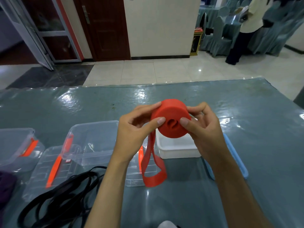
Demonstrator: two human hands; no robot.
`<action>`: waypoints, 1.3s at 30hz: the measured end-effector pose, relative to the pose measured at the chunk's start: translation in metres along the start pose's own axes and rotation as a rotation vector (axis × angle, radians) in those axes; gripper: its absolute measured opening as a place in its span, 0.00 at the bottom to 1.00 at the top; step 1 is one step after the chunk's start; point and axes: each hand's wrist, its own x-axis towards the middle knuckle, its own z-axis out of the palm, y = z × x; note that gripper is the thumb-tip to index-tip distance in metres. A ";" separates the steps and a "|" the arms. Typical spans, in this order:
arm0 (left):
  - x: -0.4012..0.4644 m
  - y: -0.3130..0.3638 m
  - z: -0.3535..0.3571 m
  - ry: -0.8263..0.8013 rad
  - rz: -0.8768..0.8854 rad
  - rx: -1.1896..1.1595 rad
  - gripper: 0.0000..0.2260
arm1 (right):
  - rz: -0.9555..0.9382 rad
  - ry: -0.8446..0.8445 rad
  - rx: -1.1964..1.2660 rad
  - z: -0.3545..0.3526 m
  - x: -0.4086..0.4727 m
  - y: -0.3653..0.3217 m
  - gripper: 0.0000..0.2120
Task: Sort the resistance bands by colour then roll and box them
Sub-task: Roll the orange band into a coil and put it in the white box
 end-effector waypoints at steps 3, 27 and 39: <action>0.000 -0.003 0.006 0.131 -0.019 -0.044 0.17 | 0.040 -0.012 -0.122 -0.002 -0.002 0.000 0.19; -0.008 -0.006 0.003 0.113 0.000 0.016 0.18 | 0.057 0.075 -0.079 -0.005 -0.002 0.007 0.14; -0.007 -0.014 0.005 0.099 -0.026 -0.075 0.11 | 0.099 0.008 -0.090 -0.002 -0.005 0.015 0.16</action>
